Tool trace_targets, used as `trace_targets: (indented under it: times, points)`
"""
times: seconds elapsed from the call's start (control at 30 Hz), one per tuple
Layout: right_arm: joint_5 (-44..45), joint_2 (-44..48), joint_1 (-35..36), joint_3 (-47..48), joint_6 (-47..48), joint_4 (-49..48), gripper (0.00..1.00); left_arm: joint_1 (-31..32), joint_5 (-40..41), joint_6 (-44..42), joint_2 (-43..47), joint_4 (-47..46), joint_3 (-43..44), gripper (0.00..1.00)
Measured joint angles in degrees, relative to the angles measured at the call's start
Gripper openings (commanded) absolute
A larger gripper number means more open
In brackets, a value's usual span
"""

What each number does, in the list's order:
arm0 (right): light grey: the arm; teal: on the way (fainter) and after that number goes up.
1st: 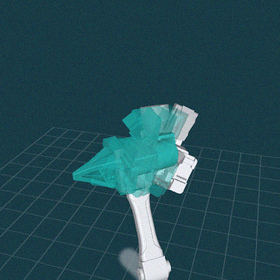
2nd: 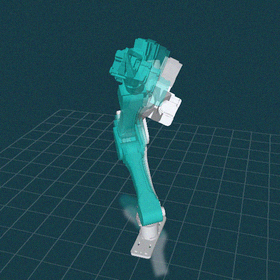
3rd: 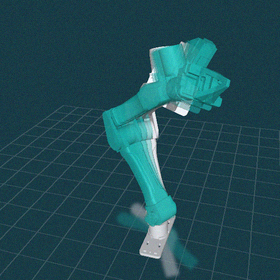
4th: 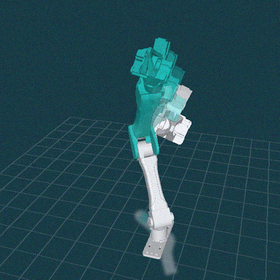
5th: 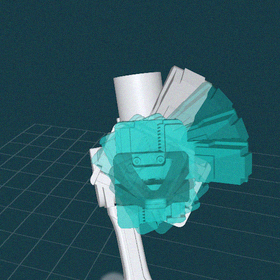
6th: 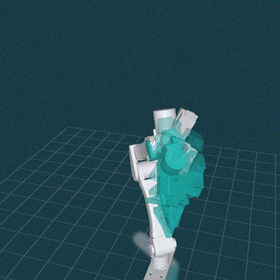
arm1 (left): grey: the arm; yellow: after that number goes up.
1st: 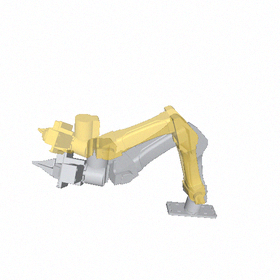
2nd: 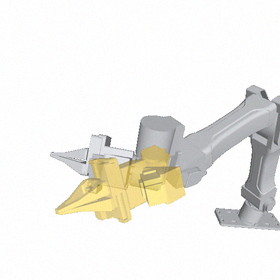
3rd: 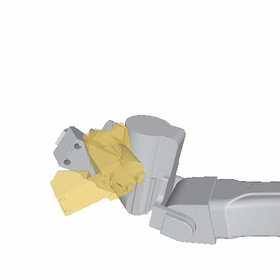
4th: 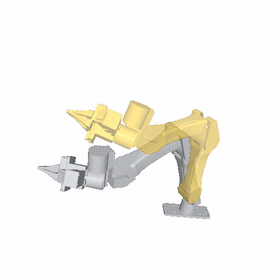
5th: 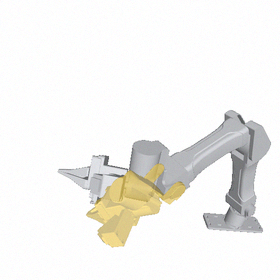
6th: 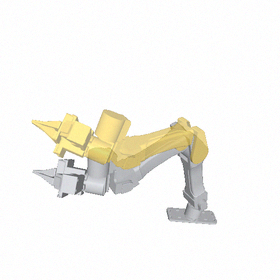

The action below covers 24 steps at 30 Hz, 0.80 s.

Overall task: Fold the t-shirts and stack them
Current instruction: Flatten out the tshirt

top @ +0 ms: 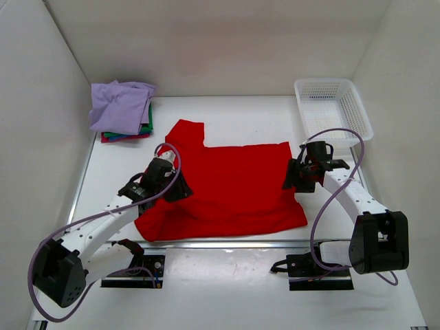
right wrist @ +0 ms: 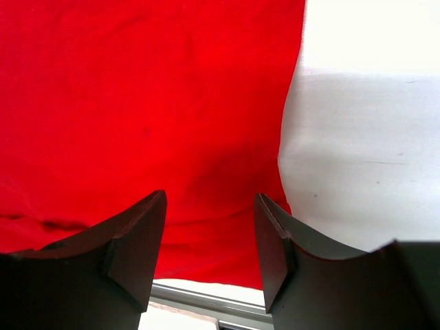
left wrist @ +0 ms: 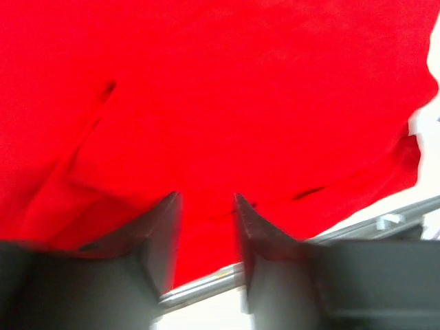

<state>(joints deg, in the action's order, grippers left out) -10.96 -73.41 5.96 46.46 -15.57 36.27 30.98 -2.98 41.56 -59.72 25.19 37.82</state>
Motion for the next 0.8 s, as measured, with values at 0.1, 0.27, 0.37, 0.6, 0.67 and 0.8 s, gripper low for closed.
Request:
trace_targets:
  times: [0.1, 0.27, 0.37, 0.6, 0.67, 0.8]
  points:
    - [-0.1, 0.0, 0.3, -0.2, -0.3, -0.3, 0.51, -0.9, 0.9, 1.1, 1.4, 2.7, -2.2, 0.24]
    - [-0.3, 0.0, 0.4, -0.4, -0.6, -0.4, 0.51, -2.5, 3.5, 1.1, 2.9, 7.4, -4.8, 0.47]
    - [-0.3, 0.0, 0.3, -0.4, -0.7, -0.4, 0.51, -3.1, 4.3, 0.9, 2.6, 8.4, -5.5, 0.55]
    - [-0.7, 0.0, 0.2, -0.7, -0.7, -0.5, 0.51, -3.0, 7.0, 0.8, -1.0, 7.1, -6.6, 0.56]
    - [-0.7, 0.0, 0.1, -0.7, -0.7, -0.6, 0.5, -2.9, 7.8, 0.5, -3.5, 6.0, -6.6, 0.55]
    - [-0.8, 0.0, -0.3, -0.7, -0.7, -0.6, 0.51, -2.6, 9.0, 0.2, -8.1, 4.2, -6.3, 0.51]
